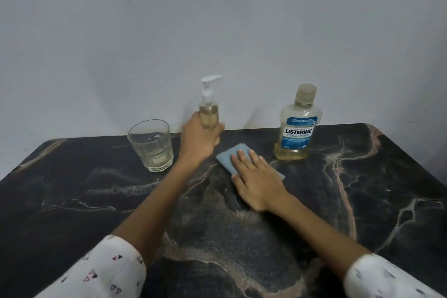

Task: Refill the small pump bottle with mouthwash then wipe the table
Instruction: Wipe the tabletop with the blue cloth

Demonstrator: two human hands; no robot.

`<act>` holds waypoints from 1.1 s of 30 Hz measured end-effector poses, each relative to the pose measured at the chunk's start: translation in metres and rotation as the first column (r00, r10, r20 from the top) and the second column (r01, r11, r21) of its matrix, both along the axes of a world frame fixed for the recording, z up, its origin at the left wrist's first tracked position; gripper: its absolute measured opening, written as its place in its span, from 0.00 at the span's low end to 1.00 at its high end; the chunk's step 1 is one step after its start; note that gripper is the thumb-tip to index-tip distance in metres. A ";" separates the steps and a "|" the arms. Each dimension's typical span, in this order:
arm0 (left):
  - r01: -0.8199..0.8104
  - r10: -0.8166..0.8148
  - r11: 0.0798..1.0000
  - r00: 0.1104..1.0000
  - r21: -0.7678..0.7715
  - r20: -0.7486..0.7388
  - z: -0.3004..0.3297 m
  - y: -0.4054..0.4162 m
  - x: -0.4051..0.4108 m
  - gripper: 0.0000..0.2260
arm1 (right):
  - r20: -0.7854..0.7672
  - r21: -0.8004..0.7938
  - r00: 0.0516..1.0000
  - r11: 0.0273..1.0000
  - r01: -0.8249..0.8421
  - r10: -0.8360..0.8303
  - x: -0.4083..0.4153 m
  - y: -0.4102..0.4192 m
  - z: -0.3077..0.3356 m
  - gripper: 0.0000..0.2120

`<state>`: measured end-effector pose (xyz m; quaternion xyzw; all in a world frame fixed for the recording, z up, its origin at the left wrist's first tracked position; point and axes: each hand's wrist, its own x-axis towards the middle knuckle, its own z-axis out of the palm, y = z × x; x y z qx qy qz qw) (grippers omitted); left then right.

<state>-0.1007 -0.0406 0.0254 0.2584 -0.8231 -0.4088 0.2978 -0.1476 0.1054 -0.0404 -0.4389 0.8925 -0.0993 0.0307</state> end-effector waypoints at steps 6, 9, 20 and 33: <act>0.046 -0.056 0.992 0.996 -0.120 -0.077 0.053 -0.025 0.008 0.15 | 0.068 0.102 0.998 0.995 -0.013 0.006 -0.021 -0.076 0.017 0.25; 0.103 -0.107 0.992 0.993 -0.073 -0.057 0.054 -0.024 0.015 0.13 | 0.028 0.031 0.951 0.950 -0.310 0.309 0.023 -0.038 0.012 0.25; 0.271 -0.276 0.950 0.961 0.158 0.012 -0.020 0.003 0.009 0.13 | -0.028 0.053 0.964 0.963 -0.264 0.265 0.021 0.048 0.015 0.27; 0.259 -0.269 0.953 0.962 0.158 0.049 -0.042 0.002 -0.013 0.14 | 0.110 -0.014 0.866 0.872 -0.489 0.487 0.051 0.098 0.008 0.22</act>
